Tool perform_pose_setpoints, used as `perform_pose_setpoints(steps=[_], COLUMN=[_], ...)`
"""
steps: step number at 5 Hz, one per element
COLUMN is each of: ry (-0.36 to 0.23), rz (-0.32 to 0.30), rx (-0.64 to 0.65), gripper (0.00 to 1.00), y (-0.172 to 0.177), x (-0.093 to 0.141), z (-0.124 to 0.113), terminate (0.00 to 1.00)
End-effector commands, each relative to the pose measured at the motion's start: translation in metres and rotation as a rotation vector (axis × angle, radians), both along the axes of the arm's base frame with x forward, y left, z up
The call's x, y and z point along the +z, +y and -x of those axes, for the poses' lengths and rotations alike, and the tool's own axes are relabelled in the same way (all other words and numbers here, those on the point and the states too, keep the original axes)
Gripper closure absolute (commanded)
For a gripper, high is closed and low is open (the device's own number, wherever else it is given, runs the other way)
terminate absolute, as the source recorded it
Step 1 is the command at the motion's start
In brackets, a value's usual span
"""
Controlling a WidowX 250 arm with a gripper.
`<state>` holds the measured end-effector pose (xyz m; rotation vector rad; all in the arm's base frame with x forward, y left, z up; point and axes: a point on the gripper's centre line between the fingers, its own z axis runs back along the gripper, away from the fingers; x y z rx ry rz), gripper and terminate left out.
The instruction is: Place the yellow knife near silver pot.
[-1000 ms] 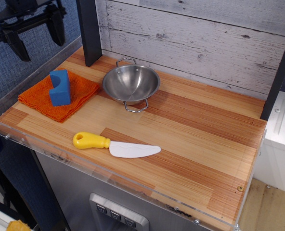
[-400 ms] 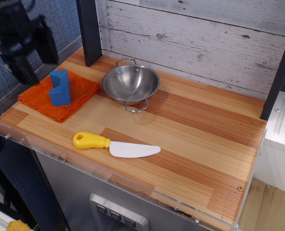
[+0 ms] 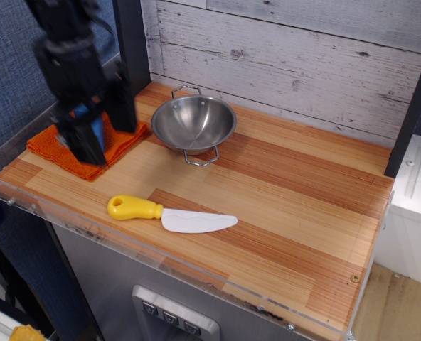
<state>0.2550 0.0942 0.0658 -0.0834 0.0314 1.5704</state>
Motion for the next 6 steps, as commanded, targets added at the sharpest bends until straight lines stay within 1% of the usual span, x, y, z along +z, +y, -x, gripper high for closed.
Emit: perform_pose_setpoints(steps=[1, 2, 4, 5, 6], ry=[-0.016, -0.005, -0.008, -0.007, -0.002], rz=[-0.063, -0.08, -0.128, -0.141, -0.154], rx=[-0.041, -0.025, 0.007, 0.018, 0.012], gripper=[0.0, 0.0, 0.0, 0.0, 1.0], y=[-0.022, -0.019, -0.012, -0.009, -0.007], x=[-0.02, -0.034, -0.045, -0.053, -0.056], z=[0.025, 0.026, 0.015, 0.012, 0.014], terminate=[0.0, 0.0, 0.0, 0.0, 0.0])
